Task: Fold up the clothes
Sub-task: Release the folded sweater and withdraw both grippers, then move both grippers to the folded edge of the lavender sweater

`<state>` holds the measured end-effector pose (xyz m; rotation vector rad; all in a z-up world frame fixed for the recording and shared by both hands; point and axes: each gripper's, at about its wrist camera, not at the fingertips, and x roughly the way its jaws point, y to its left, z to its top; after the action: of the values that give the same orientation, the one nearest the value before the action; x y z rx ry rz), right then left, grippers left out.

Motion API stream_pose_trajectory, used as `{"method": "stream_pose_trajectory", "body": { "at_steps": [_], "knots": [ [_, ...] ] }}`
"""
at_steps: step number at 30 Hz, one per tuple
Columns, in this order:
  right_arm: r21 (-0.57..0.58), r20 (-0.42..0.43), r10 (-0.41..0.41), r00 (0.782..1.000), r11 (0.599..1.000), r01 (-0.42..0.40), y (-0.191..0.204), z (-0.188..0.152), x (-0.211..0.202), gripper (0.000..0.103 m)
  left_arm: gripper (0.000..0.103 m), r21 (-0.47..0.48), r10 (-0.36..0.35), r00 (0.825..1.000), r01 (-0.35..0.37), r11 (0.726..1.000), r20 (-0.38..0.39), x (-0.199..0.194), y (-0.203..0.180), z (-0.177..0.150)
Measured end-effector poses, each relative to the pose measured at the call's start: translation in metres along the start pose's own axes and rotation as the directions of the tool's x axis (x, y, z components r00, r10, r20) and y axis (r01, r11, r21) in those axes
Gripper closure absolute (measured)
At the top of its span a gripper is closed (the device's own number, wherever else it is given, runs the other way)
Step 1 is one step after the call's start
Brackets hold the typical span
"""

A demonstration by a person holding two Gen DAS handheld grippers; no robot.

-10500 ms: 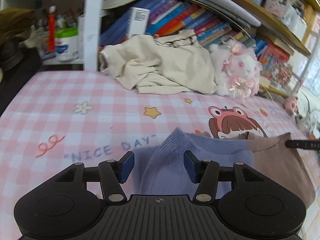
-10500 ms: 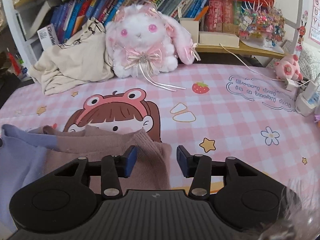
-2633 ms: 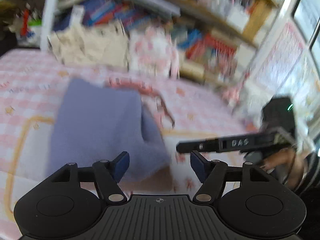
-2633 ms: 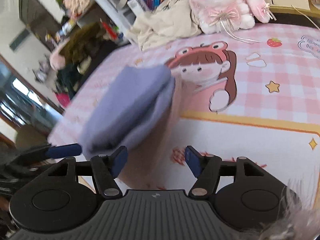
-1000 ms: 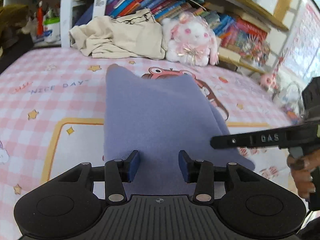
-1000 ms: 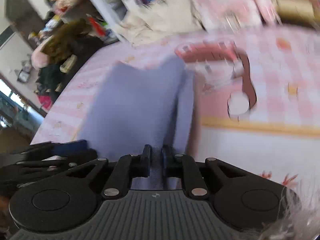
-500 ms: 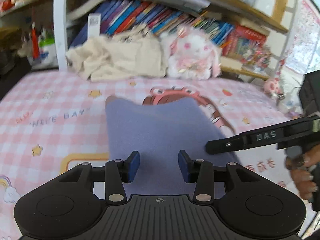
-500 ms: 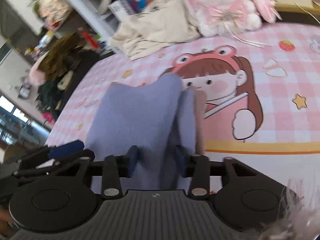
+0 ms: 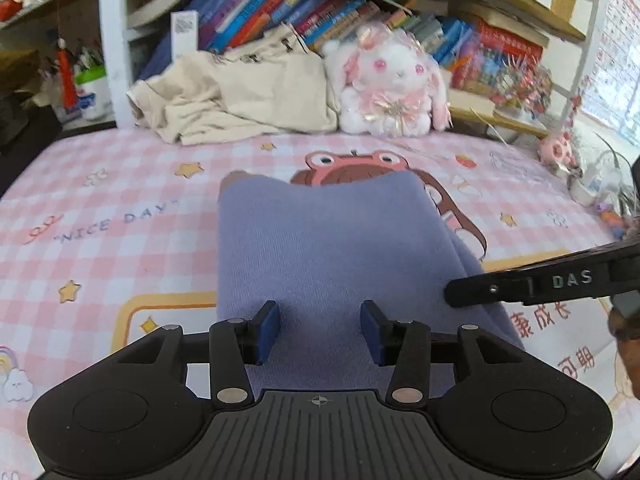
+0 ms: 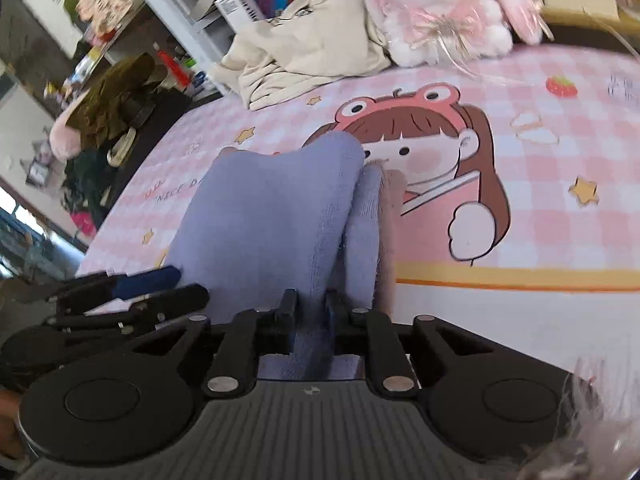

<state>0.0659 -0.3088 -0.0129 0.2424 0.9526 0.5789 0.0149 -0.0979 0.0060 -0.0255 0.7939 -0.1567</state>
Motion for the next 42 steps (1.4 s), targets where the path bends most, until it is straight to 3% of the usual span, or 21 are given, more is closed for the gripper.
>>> {"method": "stream_pose_trajectory", "body": {
  "at_steps": [1,2,3,6,10,16,19,23,27,32,39,42],
  "knots": [
    [-0.013,0.011,-0.002,1.000,1.000,0.002,0.001,0.000,-0.006,0.078,0.057,-0.010,0.013,1.000,-0.013,1.000,0.013,-0.005,-0.001,0.000],
    [-0.032,0.024,0.000,1.000,0.999,0.001,0.003,-0.001,-0.013,0.064,0.055,-0.027,0.018,0.999,-0.017,0.999,0.030,-0.012,-0.002,-0.002],
    [-0.053,0.036,0.001,0.999,0.999,0.001,0.005,-0.003,-0.021,0.056,0.053,-0.047,0.010,0.999,-0.008,0.999,0.052,-0.022,-0.003,-0.005],
    [-0.112,0.040,-0.013,0.999,0.993,0.018,0.008,-0.012,-0.037,0.051,0.049,-0.101,-0.001,0.996,0.010,0.995,0.089,-0.044,-0.007,-0.016],
    [-0.176,0.009,-0.028,1.000,0.984,0.029,0.009,-0.030,-0.049,0.044,0.041,-0.133,0.030,0.996,-0.018,0.991,0.087,-0.064,-0.020,-0.034],
    [-0.222,-0.119,-0.048,0.992,0.975,0.020,0.008,-0.063,-0.045,0.039,0.038,-0.136,0.105,0.994,-0.101,0.986,0.021,-0.065,-0.044,-0.051],
    [-0.241,-0.134,-0.058,0.989,0.970,0.024,0.010,-0.070,-0.046,0.033,0.033,-0.123,0.137,0.990,-0.138,0.983,-0.016,-0.065,-0.054,-0.059],
    [-0.214,-0.135,-0.044,0.990,0.977,0.014,0.006,-0.075,-0.051,0.026,0.026,-0.085,0.163,0.986,-0.166,0.982,-0.042,-0.068,-0.061,-0.066],
    [-0.157,-0.129,-0.029,0.991,0.988,0.008,0.003,-0.075,-0.054,0.023,0.018,-0.121,0.148,0.988,-0.151,0.981,-0.033,-0.070,-0.052,-0.064],
    [-0.068,-0.116,-0.030,0.993,0.997,0.022,0.002,-0.070,-0.051,0.022,0.018,-0.181,0.123,0.992,-0.128,0.975,-0.034,-0.066,-0.030,-0.055],
    [0.057,-0.093,-0.055,0.994,0.997,0.060,0.009,-0.061,-0.038,0.022,0.018,-0.091,0.071,0.996,-0.075,0.993,-0.045,-0.052,-0.002,-0.039],
    [0.119,-0.054,-0.113,0.992,0.986,0.119,0.012,-0.056,-0.034,0.022,0.018,-0.088,0.038,0.998,-0.043,0.995,-0.059,-0.043,0.016,-0.031]
  ]
}}
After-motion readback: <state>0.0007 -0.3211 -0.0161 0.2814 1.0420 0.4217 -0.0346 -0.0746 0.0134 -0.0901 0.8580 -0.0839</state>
